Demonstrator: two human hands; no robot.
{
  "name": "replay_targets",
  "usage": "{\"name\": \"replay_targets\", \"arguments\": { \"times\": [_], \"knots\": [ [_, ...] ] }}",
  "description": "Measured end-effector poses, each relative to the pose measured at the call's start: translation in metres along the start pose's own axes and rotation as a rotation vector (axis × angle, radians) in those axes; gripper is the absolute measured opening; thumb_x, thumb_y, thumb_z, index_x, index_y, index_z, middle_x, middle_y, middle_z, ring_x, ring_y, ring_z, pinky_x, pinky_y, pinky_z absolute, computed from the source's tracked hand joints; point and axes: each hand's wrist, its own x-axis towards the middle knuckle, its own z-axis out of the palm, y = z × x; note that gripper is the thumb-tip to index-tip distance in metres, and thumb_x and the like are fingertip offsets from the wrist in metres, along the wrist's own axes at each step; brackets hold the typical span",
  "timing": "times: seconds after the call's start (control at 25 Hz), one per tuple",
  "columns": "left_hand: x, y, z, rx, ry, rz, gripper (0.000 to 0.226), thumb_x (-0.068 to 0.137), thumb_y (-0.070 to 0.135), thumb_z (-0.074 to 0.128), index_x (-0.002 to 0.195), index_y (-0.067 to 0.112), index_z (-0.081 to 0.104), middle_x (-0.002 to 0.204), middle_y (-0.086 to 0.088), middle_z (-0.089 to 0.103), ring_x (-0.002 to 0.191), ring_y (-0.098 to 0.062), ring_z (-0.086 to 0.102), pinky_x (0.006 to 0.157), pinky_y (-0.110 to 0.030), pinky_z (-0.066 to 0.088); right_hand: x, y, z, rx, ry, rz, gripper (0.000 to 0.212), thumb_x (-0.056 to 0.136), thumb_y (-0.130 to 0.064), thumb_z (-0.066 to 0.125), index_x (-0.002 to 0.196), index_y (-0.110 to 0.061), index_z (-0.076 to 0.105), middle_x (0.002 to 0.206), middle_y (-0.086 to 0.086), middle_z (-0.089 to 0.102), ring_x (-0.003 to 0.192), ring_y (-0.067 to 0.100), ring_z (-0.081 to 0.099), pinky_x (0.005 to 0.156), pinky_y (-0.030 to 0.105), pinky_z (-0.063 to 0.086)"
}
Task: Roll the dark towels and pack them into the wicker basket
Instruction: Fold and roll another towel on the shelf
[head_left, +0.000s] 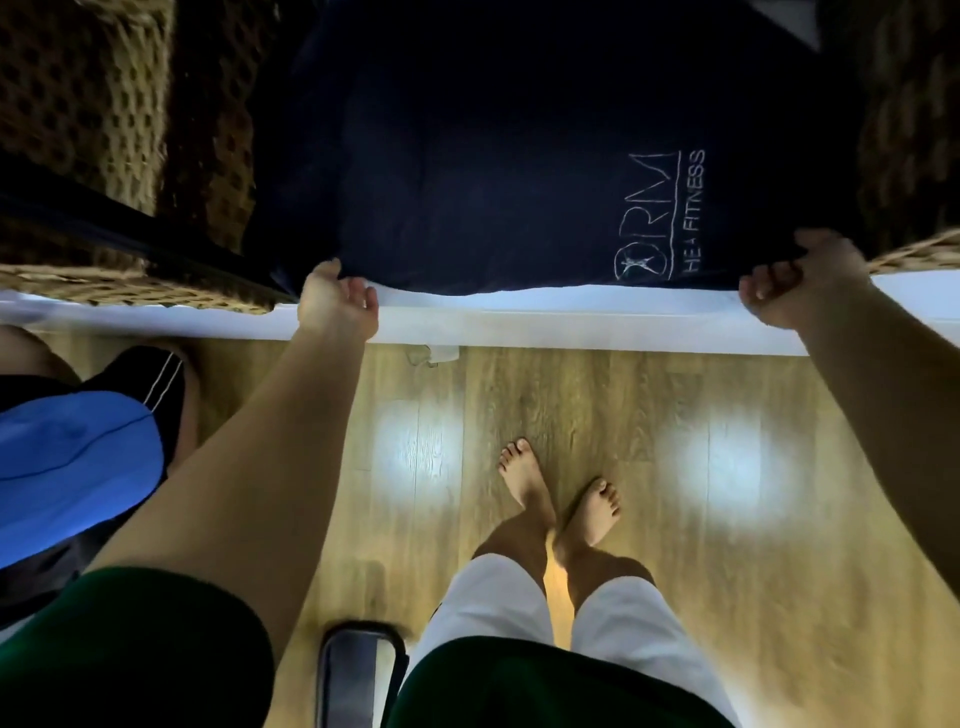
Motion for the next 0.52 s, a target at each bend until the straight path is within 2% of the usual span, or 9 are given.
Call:
{"name": "replay_targets", "arguments": {
  "times": [0.04,0.08,0.16,0.2,0.24,0.32,0.4,0.44,0.52],
  "knots": [
    [0.0,0.001,-0.005,-0.033,-0.014,0.008,0.009,0.093,0.019,0.056,0.102,0.019,0.058,0.093,0.024,0.069,0.064,-0.005,0.061,0.069,-0.023,0.05,-0.005,-0.001,-0.005,0.13,-0.047,-0.048,0.012,0.088,-0.023,0.058,0.081,-0.014,0.056,0.064,-0.003,0.051,0.059,0.014,0.051,0.066,0.023,0.05],
    [-0.001,0.001,-0.012,-0.063,-0.032,0.014,0.011,0.091,0.017,0.053,0.101,0.018,0.055,0.082,0.019,0.066,0.059,-0.009,0.057,0.069,-0.024,0.053,-0.009,0.0,-0.009,0.277,-0.108,-0.087,0.005,0.081,-0.015,0.059,0.079,-0.013,0.054,0.063,-0.002,0.05,0.053,0.015,0.049,0.063,0.021,0.048],
    [-0.005,0.001,-0.024,-0.106,-0.06,0.014,0.016,0.086,0.015,0.055,0.102,0.014,0.056,0.076,0.004,0.06,0.063,-0.014,0.06,0.075,-0.03,0.057,-0.011,0.007,-0.016,0.433,-0.231,-0.073,0.012,0.079,-0.016,0.059,0.071,-0.015,0.049,0.06,-0.005,0.04,0.045,0.013,0.037,0.056,0.019,0.042],
    [-0.005,0.0,-0.027,-0.097,-0.056,0.012,0.02,0.086,0.018,0.059,0.104,0.012,0.06,0.085,0.0,0.065,0.073,-0.016,0.065,0.079,-0.035,0.058,-0.007,0.013,-0.018,0.398,-0.234,-0.037,0.022,0.088,-0.025,0.057,0.07,-0.016,0.05,0.059,-0.006,0.04,0.044,0.012,0.038,0.056,0.019,0.043],
    [-0.004,0.0,-0.028,-0.047,-0.041,0.015,0.027,0.086,0.024,0.065,0.11,0.012,0.062,0.097,-0.001,0.068,0.085,-0.017,0.068,0.083,-0.038,0.057,-0.002,0.017,-0.019,0.302,-0.193,-0.008,0.031,0.096,-0.037,0.053,0.074,-0.016,0.056,0.058,-0.007,0.049,0.046,0.011,0.048,0.059,0.02,0.047],
    [-0.003,0.004,-0.024,0.03,0.005,0.03,0.037,0.088,0.036,0.07,0.119,0.017,0.062,0.11,-0.001,0.07,0.096,-0.017,0.069,0.082,-0.037,0.058,0.004,0.018,-0.016,0.144,-0.105,0.012,0.033,0.099,-0.046,0.05,0.103,-0.017,0.066,0.073,-0.004,0.072,0.064,0.013,0.071,0.068,0.029,0.059],
    [-0.004,0.008,-0.022,-0.02,0.031,0.059,0.034,0.092,0.033,0.066,0.122,0.018,0.06,0.112,-0.003,0.071,0.099,-0.018,0.07,0.072,-0.034,0.06,-0.002,0.008,-0.015,0.121,-0.076,-0.031,0.027,0.1,-0.033,0.051,0.116,-0.015,0.063,0.073,0.001,0.072,0.057,0.015,0.069,0.061,0.029,0.059],
    [-0.009,0.009,-0.024,-0.092,0.022,0.08,0.032,0.094,0.03,0.063,0.122,0.017,0.06,0.114,-0.005,0.072,0.102,-0.019,0.07,0.071,-0.034,0.06,-0.011,-0.001,-0.017,0.165,-0.093,-0.056,0.021,0.097,-0.023,0.052,0.111,-0.012,0.063,0.066,0.002,0.067,0.049,0.014,0.063,0.058,0.027,0.057],
    [-0.027,0.012,-0.037,-0.196,-0.02,0.15,0.028,0.097,0.03,0.059,0.119,0.013,0.062,0.12,-0.007,0.07,0.11,-0.021,0.069,0.076,-0.033,0.061,-0.037,-0.017,-0.029,0.302,-0.194,-0.122,0.019,0.076,-0.008,0.057,0.094,-0.011,0.064,0.058,0.002,0.055,0.046,0.015,0.055,0.063,0.026,0.056]
  ]
}}
